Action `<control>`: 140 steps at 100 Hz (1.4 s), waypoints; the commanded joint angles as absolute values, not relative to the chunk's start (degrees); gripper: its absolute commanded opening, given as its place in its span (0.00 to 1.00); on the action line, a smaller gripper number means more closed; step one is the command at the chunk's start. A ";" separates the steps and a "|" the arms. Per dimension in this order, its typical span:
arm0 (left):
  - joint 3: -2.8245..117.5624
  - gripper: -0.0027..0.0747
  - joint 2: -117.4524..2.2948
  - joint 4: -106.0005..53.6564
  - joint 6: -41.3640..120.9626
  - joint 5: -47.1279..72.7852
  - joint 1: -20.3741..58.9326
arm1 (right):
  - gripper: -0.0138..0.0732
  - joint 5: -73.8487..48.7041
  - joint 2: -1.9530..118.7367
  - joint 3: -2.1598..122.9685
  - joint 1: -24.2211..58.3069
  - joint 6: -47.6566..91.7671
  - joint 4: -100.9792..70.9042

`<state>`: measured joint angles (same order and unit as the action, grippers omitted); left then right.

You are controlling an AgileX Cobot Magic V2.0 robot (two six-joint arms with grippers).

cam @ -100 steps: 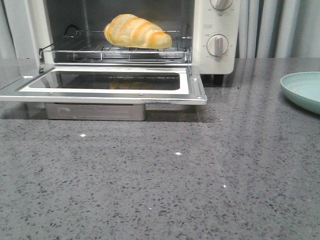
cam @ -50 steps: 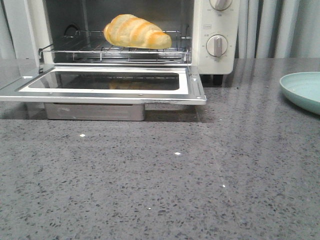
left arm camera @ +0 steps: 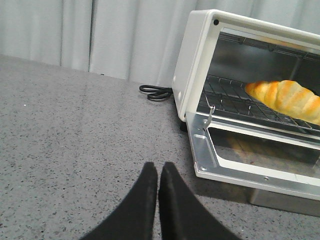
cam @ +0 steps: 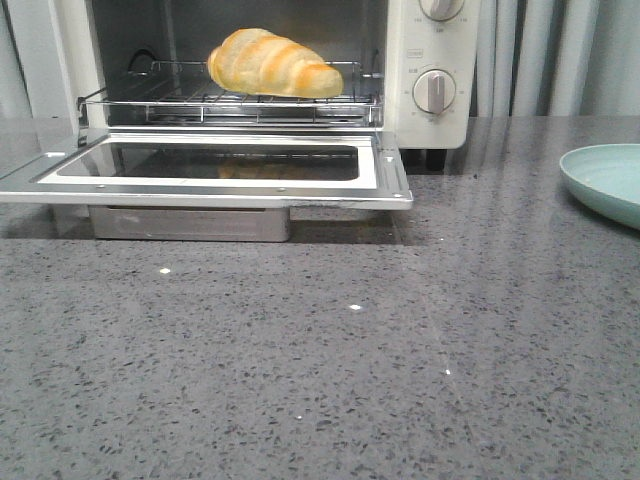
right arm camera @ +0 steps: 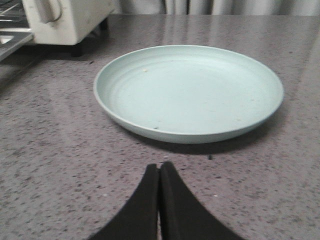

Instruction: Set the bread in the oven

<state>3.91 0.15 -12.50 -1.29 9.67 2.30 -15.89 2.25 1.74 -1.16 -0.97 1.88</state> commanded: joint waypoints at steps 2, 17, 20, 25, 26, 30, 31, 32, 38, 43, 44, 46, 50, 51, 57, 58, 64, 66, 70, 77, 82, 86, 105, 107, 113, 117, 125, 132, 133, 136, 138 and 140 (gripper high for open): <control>5.43 0.01 1.71 -13.08 -1.47 5.43 2.24 | 0.08 -10.53 1.57 2.43 -3.06 -0.61 2.02; 5.43 0.01 1.71 -13.08 -1.47 5.43 2.24 | 0.08 -10.40 -0.69 0.85 -5.49 -0.61 2.02; 5.43 0.01 1.71 -13.08 -1.47 5.43 2.24 | 0.08 -10.40 -1.04 0.50 -6.04 -0.61 2.02; 5.43 0.01 1.71 -13.08 -1.47 5.43 2.24 | 0.08 -10.24 -1.50 -0.09 -6.74 -0.61 2.02; 5.43 0.01 1.71 -13.08 -1.47 5.43 2.24 | 0.08 -10.24 -1.50 -0.19 -6.76 -0.61 2.02; 5.43 0.01 1.71 -13.08 -1.47 5.43 2.24 | 0.08 -10.11 -1.50 -0.64 -7.16 -0.61 2.02; 5.43 0.01 1.71 -13.08 -1.47 5.43 2.24 | 0.08 -10.11 -1.50 -0.68 -7.19 -0.61 2.02; 5.43 0.01 1.71 -13.08 -1.47 5.43 2.24 | 0.08 -10.11 -1.50 -0.65 -7.28 -0.61 2.02; 5.43 0.01 1.71 -13.08 -1.47 5.43 2.24 | 0.08 -10.21 -1.50 -0.89 -7.52 -0.61 2.02; 5.43 0.01 1.71 -13.08 -1.47 5.43 2.24 | 0.08 -9.80 -1.50 -1.29 -7.61 -0.61 2.02; 5.43 0.01 1.71 -13.08 -1.47 5.43 2.24 | 0.08 -9.62 -1.50 -1.56 -7.61 -0.61 2.02; 5.43 0.01 1.71 -13.08 -1.47 5.43 2.24 | 0.08 -9.50 -1.50 -1.77 -7.61 -0.61 2.02; 5.43 0.01 1.71 -13.08 -1.47 5.43 2.24 | 0.08 -9.49 -1.61 -2.07 -7.61 -0.61 2.02; 5.43 0.01 1.71 -13.08 -1.47 5.43 2.24 | 0.08 -9.97 -1.60 -2.07 -7.61 -0.61 2.02; 5.43 0.01 1.71 -13.08 -1.47 5.43 2.24 | 0.08 -10.15 -1.60 -2.07 -7.61 -0.61 2.02; 5.43 0.01 1.71 -13.08 -1.47 5.43 2.24 | 0.08 -10.15 -1.60 -2.07 -7.61 -0.61 2.02; 5.43 0.01 1.71 -13.08 -1.47 5.43 2.24 | 0.08 -9.85 -1.60 -2.07 -7.61 -0.61 2.02; 5.43 0.01 1.71 -13.08 -1.47 5.43 2.24 | 0.08 -9.85 -1.60 -2.07 -7.61 -0.61 2.02; 5.43 0.01 1.71 -13.08 -1.47 5.43 2.24 | 0.08 -10.12 -1.60 -2.07 -7.61 -0.61 2.02; 5.43 0.01 1.71 -13.08 -1.47 5.43 2.24 | 0.08 -10.99 -1.63 -2.07 -7.61 -0.61 2.02; 5.43 0.01 1.71 -13.08 -1.47 5.43 2.24 | 0.08 -11.75 -1.63 -2.07 -7.61 -0.61 2.02; 5.43 0.01 1.71 -13.08 -1.47 5.43 2.24 | 0.08 -12.30 -1.63 -2.07 -7.61 -0.61 2.02; 5.43 0.01 1.71 -13.08 -1.47 5.43 2.24 | 0.08 -16.05 -1.63 -2.07 -7.61 -0.61 2.02; 5.43 0.01 1.71 -13.08 -1.47 5.43 2.24 | 0.08 -16.51 -1.63 -2.07 -7.61 -0.61 2.02; 5.43 0.01 1.71 -13.08 -1.47 5.43 2.24 | 0.08 -18.21 -1.63 -2.07 -7.61 -0.61 2.02; 5.43 0.01 1.71 -13.08 -1.47 5.43 2.24 | 0.08 -18.36 -1.63 -2.07 -7.61 -0.61 2.02; 5.43 0.01 1.71 -13.08 -1.47 5.43 2.24 | 0.08 -18.36 -1.63 -2.07 -7.61 -0.61 2.02; 5.43 0.01 1.71 -13.08 -1.47 5.43 2.24 | 0.08 -18.36 -1.63 -2.07 -7.61 -0.61 2.02; 5.43 0.01 1.71 -13.08 -1.47 5.43 2.24 | 0.08 -18.36 -1.63 -2.07 -7.61 -0.61 2.02; 5.43 0.01 1.71 -13.08 -1.47 5.43 2.24 | 0.08 -18.36 -1.63 -2.07 -7.61 -0.61 2.02; 5.43 0.01 1.71 -13.08 -1.47 5.43 2.24 | 0.08 -18.36 -1.63 -2.07 -7.61 -0.61 2.02; 5.43 0.01 1.71 -13.08 -1.47 5.43 2.24 | 0.08 -18.36 -1.63 -2.07 -7.61 -0.61 2.02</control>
